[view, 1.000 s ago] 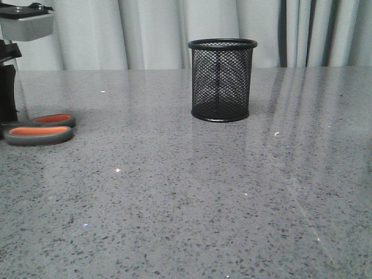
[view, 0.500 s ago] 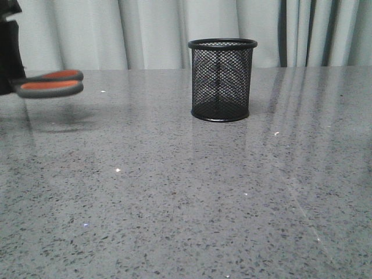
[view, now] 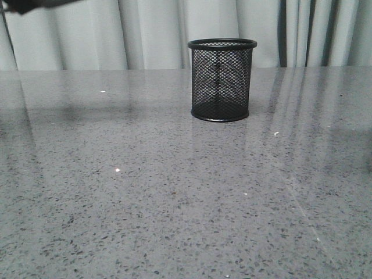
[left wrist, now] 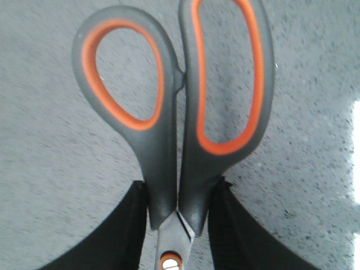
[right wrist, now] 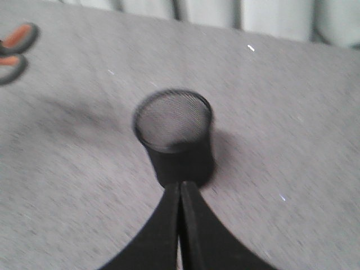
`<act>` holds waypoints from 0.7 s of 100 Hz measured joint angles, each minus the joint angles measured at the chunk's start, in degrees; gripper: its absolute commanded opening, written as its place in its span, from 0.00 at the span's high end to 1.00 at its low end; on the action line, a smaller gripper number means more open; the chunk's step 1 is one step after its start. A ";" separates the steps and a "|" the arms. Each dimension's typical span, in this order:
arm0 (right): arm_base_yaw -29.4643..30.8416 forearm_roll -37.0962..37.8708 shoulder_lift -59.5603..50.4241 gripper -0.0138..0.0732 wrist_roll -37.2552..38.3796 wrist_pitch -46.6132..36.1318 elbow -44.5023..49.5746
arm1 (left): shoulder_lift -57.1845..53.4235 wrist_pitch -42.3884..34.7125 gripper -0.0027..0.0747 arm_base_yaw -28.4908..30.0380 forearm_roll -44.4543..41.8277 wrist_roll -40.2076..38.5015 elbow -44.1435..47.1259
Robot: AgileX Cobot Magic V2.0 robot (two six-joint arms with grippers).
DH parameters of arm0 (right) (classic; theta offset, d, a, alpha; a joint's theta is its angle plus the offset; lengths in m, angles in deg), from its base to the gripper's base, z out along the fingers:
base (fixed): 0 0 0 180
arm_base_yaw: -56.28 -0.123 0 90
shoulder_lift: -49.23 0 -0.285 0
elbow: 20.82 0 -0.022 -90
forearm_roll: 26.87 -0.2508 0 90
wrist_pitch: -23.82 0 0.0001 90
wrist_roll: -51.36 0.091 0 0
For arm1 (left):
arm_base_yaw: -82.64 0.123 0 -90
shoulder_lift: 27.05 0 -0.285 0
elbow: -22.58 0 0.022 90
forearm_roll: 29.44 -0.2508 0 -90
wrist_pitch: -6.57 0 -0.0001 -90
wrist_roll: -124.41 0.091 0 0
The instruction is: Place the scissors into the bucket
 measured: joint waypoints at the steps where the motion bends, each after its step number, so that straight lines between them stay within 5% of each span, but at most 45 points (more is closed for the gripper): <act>1: 0.00 -0.56 0.23 0.90 -0.78 0.00 -0.27 | -0.02 0.00 0.84 -0.16 0.09 0.00 -0.26; 27: 0.00 -17.28 12.45 0.87 -12.66 5.70 -13.49 | -0.70 0.12 0.84 -4.11 0.82 0.00 -4.70; 54: 0.00 -29.26 27.30 0.39 -14.64 15.27 -25.64 | -0.76 0.35 0.84 -6.05 1.20 0.00 -4.98; 70: -0.14 -35.38 34.80 0.38 -14.64 20.48 -30.51 | -0.76 0.35 0.84 -6.10 1.31 0.00 -4.98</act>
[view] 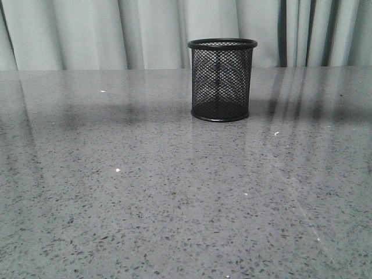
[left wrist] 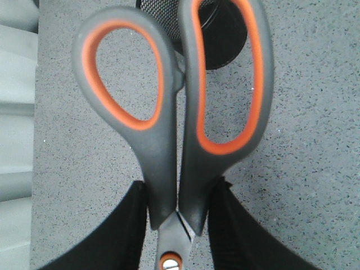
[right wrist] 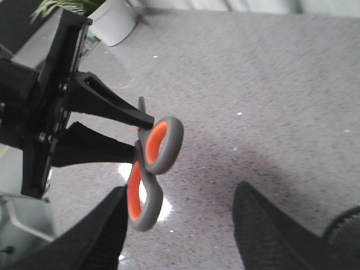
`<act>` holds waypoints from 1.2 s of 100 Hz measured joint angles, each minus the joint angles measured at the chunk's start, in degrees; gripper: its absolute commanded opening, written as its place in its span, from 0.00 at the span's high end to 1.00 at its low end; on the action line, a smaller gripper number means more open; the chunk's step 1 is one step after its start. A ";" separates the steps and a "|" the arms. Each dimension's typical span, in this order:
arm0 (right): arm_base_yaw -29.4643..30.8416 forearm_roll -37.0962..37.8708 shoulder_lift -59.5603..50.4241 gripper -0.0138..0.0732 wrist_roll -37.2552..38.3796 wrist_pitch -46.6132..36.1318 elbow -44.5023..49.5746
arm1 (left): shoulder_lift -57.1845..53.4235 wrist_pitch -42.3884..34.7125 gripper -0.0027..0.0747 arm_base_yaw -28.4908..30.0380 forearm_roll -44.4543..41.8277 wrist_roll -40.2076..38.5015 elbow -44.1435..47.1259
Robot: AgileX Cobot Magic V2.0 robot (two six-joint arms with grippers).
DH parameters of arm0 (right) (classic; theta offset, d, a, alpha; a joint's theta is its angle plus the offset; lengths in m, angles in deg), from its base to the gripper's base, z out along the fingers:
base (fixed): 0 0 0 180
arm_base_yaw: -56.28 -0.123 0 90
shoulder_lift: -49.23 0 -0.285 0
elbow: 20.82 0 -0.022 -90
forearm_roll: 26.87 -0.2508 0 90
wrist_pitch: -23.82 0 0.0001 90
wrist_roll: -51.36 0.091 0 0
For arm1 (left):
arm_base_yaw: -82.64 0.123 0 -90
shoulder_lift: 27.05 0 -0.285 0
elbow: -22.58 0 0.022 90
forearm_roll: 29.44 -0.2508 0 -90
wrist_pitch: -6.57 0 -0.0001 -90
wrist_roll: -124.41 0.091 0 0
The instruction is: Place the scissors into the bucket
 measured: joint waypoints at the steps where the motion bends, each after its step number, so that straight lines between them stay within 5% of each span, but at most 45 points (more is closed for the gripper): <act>1: 0.01 -0.16 0.28 0.38 -0.09 0.24 -0.15 | 0.00 0.00 0.84 0.00 0.00 0.00 0.00; 60: -7.41 -2.97 10.27 0.39 -0.09 -1.54 -5.89 | 0.00 -1.20 0.84 0.00 1.70 0.00 0.00; 91: -7.89 -4.51 11.75 0.88 0.03 -0.81 -7.56 | 0.00 -2.10 0.84 0.00 1.70 -0.10 0.00; 105: -7.89 -5.51 11.75 0.93 0.68 -0.71 -7.81 | 0.00 -2.75 0.78 0.00 1.70 -0.10 0.00; 120: -7.89 -5.18 11.75 0.93 0.42 -0.58 -7.81 | 0.00 -2.52 0.52 0.00 2.18 -0.10 0.00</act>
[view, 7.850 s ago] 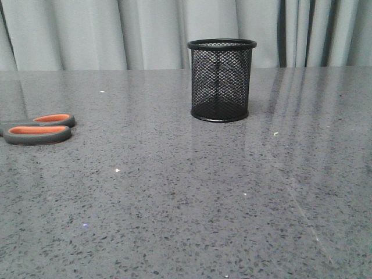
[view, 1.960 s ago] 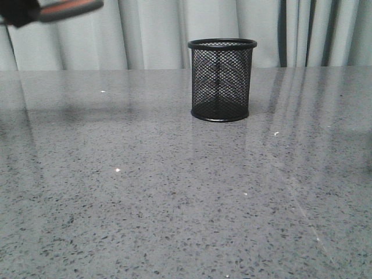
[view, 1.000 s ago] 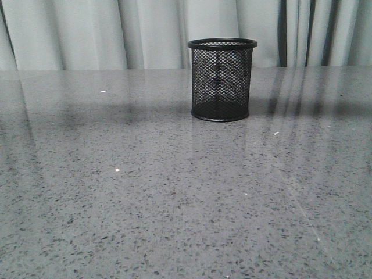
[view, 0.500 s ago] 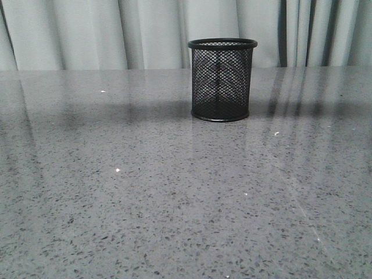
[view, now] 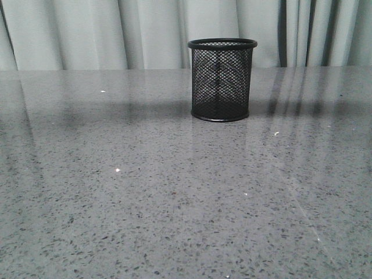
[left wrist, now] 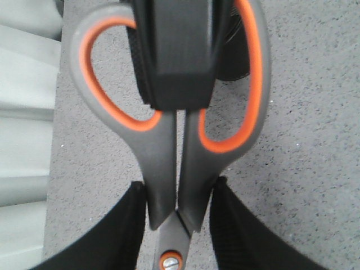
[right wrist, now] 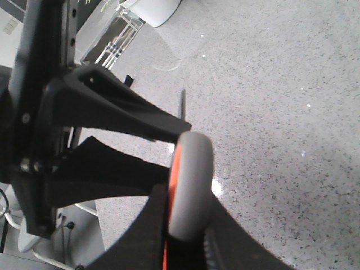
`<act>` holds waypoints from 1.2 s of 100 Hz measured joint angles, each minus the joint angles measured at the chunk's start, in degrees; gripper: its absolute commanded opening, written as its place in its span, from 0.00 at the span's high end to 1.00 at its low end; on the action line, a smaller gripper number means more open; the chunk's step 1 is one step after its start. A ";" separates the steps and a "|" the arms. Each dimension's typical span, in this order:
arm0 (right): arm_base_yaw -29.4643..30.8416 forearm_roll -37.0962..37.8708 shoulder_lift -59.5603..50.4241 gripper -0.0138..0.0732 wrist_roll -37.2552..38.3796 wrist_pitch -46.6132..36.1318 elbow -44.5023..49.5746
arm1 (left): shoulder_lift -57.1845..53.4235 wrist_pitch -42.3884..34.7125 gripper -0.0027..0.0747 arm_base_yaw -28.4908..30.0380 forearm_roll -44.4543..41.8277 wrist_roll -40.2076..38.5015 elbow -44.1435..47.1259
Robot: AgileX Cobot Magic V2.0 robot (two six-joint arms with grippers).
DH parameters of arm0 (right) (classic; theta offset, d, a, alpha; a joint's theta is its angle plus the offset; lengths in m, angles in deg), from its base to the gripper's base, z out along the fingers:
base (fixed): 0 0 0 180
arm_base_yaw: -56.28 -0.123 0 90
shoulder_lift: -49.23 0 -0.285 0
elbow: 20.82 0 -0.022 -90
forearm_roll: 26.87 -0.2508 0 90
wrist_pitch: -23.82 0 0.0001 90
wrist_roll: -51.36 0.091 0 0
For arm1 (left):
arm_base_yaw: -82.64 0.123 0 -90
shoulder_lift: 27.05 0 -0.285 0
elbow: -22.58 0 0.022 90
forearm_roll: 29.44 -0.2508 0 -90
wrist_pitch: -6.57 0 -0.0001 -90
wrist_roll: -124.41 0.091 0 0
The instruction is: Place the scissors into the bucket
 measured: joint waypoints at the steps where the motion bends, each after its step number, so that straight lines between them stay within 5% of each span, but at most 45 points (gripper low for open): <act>1: 0.00 0.20 0.00 0.93 0.01 0.00 0.00 | 0.00 0.00 0.49 0.00 0.16 0.00 0.00; 11: 0.00 1.57 0.17 0.93 -0.27 0.00 0.00 | -0.48 0.20 0.38 0.00 1.00 0.00 -0.03; 56: 7.26 7.09 -3.86 0.89 0.06 -0.33 -1.71 | -7.25 0.20 0.47 5.90 1.82 -8.39 -0.12; 89: 14.24 26.91 -14.86 0.89 10.39 6.16 -2.70 | -8.41 0.20 0.47 8.57 1.82 -22.59 -0.12; 120: 14.80 42.18 -17.93 0.89 19.30 18.84 -6.96 | -8.69 0.24 0.47 8.57 1.93 -30.05 -0.12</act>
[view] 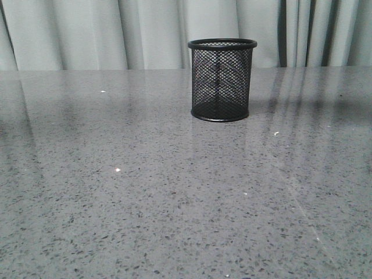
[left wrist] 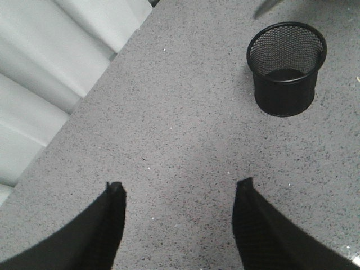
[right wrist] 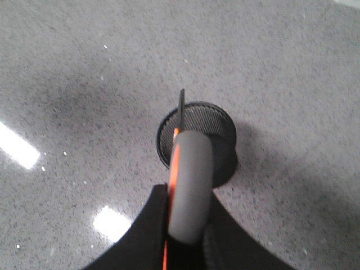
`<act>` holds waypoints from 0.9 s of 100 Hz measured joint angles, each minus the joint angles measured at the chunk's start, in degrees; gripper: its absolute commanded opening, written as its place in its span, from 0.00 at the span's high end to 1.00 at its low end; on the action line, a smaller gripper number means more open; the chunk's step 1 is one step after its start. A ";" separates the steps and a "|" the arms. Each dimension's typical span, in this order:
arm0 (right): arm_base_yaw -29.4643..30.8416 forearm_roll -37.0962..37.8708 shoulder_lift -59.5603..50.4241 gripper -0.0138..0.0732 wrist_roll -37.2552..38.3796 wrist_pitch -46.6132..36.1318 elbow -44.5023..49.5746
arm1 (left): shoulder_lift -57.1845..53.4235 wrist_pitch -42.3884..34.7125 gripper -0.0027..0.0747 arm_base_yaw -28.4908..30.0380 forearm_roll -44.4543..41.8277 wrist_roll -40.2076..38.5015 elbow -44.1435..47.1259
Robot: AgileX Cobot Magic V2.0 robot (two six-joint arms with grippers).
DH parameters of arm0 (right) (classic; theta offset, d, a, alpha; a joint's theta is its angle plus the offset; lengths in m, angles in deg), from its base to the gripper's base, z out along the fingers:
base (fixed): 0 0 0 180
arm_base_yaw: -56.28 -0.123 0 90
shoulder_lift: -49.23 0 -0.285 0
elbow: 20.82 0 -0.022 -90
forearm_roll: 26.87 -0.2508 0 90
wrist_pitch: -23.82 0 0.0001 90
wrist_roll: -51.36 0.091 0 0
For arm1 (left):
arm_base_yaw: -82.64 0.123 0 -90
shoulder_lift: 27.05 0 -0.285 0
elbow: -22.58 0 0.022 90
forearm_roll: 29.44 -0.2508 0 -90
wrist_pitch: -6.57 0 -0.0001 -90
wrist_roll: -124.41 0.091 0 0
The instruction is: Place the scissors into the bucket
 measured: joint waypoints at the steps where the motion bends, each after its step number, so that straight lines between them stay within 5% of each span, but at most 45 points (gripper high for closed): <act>1: 0.00 0.14 0.00 0.89 0.02 0.02 0.00 | 0.00 0.00 0.47 0.00 0.00 -0.26 0.00; 90: -3.58 6.12 2.82 0.89 5.17 0.81 0.64 | 0.00 0.40 0.47 0.00 0.35 -1.46 0.00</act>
